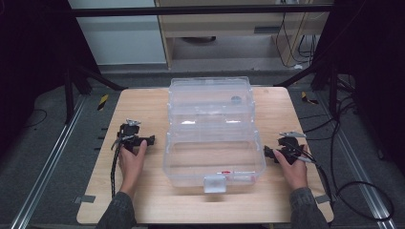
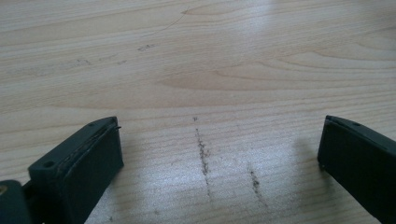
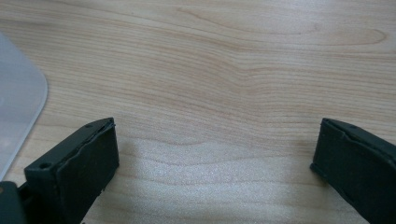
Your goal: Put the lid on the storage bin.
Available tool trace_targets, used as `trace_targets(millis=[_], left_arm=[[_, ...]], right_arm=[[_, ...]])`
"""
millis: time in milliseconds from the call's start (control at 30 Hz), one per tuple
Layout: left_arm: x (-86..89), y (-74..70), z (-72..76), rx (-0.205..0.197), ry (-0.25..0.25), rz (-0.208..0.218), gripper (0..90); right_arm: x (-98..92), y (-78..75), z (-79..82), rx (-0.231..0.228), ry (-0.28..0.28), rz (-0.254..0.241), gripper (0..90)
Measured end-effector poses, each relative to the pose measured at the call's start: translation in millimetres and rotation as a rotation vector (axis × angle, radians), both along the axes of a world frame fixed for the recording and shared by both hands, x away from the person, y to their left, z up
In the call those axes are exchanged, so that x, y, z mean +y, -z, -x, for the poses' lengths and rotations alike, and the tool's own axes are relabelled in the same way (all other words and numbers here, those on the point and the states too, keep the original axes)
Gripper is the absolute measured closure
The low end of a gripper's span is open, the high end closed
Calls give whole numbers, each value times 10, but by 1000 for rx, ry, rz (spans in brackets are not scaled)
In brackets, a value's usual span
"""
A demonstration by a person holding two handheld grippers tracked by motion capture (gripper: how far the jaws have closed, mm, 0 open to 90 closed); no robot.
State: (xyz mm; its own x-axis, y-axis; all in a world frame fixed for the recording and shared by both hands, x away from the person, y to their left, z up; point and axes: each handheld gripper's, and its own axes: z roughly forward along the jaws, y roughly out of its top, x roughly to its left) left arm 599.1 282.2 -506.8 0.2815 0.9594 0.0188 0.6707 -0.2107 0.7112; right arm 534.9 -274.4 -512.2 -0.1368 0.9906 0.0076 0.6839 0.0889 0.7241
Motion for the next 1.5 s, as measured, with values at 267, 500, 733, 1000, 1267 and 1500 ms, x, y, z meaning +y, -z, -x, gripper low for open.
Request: trace_targets(millis=[267,500,733,1000,1267,1500], left_arm=[[-46,1,34,1,-7,0,0],[-52,-17,123,-4,50,11,17],[-25,-377,535,-105,125,-53,58],[-94,-740,929,-165,249,-43,70],[-65,-1257,955,-160,375,-26,126],[-149,-1493,1005,-130,455,-16,91]], right_arm=[[4,-2,-2,-2,-4,7,4],[4,-6,3,-9,-83,-1,37],[-116,-554,256,-60,-162,61,122],[-54,-1270,729,-182,-234,225,117],[20,-1906,685,-198,-426,236,152],[271,-2156,346,-135,-558,265,196]])
